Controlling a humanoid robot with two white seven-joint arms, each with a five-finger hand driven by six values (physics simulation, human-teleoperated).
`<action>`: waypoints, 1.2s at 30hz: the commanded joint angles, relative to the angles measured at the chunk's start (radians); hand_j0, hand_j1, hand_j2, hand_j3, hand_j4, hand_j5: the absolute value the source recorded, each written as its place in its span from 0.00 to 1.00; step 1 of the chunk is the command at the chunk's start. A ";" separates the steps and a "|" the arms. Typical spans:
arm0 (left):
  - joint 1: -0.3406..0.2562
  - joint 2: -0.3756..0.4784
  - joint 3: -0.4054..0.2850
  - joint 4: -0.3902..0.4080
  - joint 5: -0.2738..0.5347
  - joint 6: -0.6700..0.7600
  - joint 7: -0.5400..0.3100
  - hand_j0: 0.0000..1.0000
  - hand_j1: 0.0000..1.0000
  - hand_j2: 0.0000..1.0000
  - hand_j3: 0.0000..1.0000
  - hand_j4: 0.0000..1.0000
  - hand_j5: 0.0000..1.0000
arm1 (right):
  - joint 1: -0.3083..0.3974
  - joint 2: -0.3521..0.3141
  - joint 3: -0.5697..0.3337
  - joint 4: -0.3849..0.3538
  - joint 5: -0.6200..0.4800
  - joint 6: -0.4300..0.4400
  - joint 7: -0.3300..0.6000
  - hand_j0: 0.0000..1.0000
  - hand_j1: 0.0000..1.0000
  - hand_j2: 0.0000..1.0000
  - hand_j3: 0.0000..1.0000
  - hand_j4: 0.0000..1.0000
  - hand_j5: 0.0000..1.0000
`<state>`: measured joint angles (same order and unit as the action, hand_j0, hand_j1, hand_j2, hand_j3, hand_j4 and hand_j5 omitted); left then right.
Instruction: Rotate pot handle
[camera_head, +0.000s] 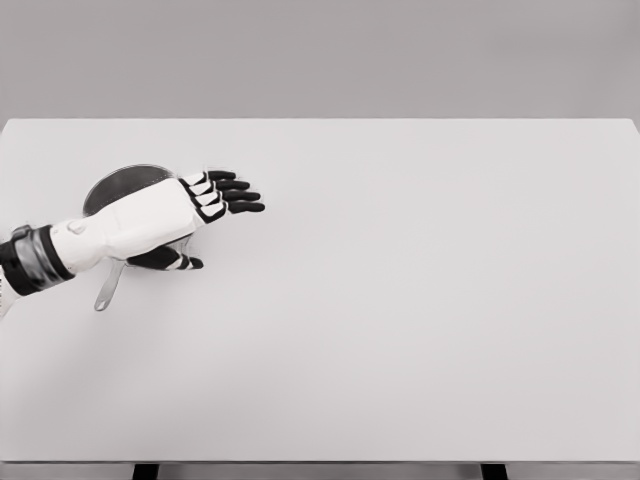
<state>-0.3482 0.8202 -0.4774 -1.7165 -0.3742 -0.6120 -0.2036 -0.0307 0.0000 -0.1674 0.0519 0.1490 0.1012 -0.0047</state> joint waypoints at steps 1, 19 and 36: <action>0.000 0.002 0.000 0.000 0.000 0.001 0.003 1.00 1.00 1.00 1.00 1.00 1.00 | 0.000 0.000 0.000 0.000 0.000 0.000 0.000 1.00 1.00 1.00 1.00 1.00 1.00; 0.023 0.004 0.000 0.000 -0.002 0.001 0.003 1.00 1.00 1.00 1.00 1.00 1.00 | 0.000 0.000 0.000 0.000 0.000 0.000 0.000 1.00 1.00 1.00 1.00 1.00 1.00; 0.066 -0.009 0.054 0.126 -0.065 0.001 0.056 1.00 1.00 1.00 1.00 1.00 1.00 | 0.000 0.000 0.000 0.000 0.000 0.000 0.000 1.00 1.00 1.00 1.00 1.00 1.00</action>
<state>-0.2823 0.8110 -0.4295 -1.6018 -0.4439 -0.6116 -0.1520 -0.0307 0.0000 -0.1674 0.0519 0.1489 0.1012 -0.0046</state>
